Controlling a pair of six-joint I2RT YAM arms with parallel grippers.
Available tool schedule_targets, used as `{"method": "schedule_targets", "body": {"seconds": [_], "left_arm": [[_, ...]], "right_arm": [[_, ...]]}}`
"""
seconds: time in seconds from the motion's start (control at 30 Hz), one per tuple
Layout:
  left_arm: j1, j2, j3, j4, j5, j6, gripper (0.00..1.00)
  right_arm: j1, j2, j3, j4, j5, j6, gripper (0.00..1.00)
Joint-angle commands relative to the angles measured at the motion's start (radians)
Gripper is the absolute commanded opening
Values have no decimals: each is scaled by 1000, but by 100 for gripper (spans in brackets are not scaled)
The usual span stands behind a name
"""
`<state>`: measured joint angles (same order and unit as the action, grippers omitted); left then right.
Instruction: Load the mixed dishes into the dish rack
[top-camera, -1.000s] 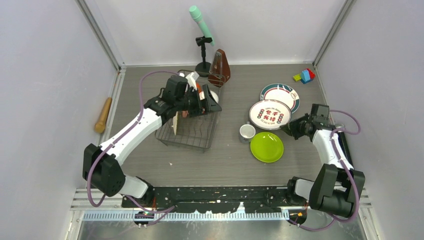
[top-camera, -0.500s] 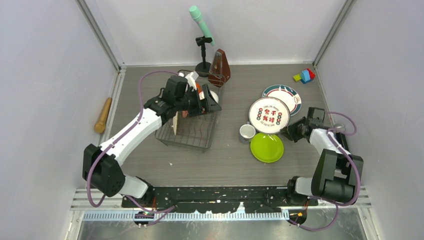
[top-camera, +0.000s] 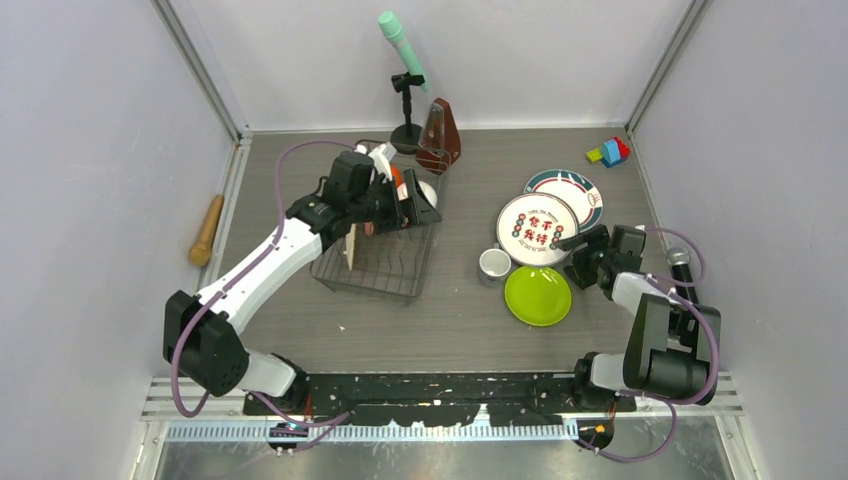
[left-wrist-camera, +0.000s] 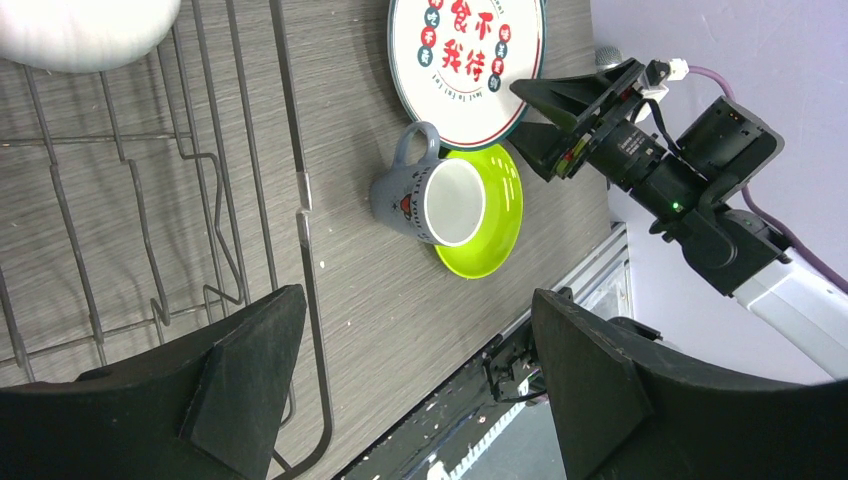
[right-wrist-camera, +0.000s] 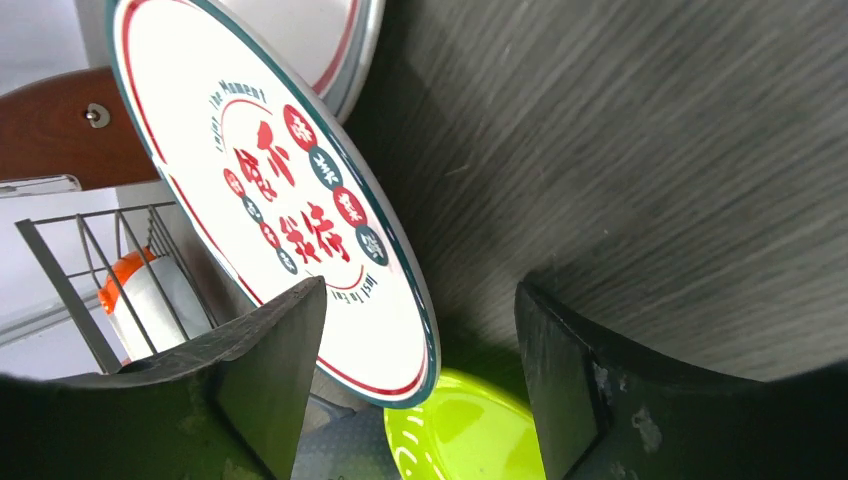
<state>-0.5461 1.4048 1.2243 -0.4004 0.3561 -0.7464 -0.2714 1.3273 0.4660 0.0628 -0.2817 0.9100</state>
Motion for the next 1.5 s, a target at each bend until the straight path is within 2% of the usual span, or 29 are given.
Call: {"method": "schedule_targets", "body": {"seconds": [0.0,0.13,0.2,0.27,0.3,0.33,0.37,0.4,0.47,0.63,0.8,0.97,1.1,1.23,1.33,1.47], "left_arm": [[-4,-41,4,10,-15,29,86],[-5,-40,11,4,-16,33,86],[-5,-41,12,3,-16,34,86],[-5,-41,14,2,-18,35,86],[-4,-42,13,2,-19,36,86],[-5,-41,13,2,-20,36,86],[-5,-41,14,-1,-22,38,86],[-4,-41,16,-4,-23,41,86],[-5,-42,22,-9,-26,49,87],[-3,-55,44,-25,-5,76,88],[-1,-90,52,-27,0,125,89],[14,-115,59,-42,-16,150,89],[15,-134,57,-49,-61,171,89],[15,-147,61,-29,-97,178,88],[16,-150,63,-7,-115,147,78],[15,-164,13,75,-121,87,77]], "right_arm": [[-2,15,-53,166,6,-31,74],[-2,77,-54,262,-20,-41,66],[-1,109,-53,301,-26,-33,58],[0,129,-56,338,-40,-23,47],[-1,135,-57,357,-45,-19,36],[0,126,-54,355,-46,-16,30],[-1,117,-52,342,-44,-17,17],[-1,83,-48,327,-30,-22,10],[0,11,-33,226,11,-44,4],[1,-161,43,110,79,-61,0],[0,-250,155,30,44,-49,1],[7,-268,250,22,-127,-31,0],[41,-256,266,166,-308,41,0],[168,-247,297,244,-369,41,1],[253,-249,311,258,-366,15,0],[357,-235,309,309,-376,28,0]]}}
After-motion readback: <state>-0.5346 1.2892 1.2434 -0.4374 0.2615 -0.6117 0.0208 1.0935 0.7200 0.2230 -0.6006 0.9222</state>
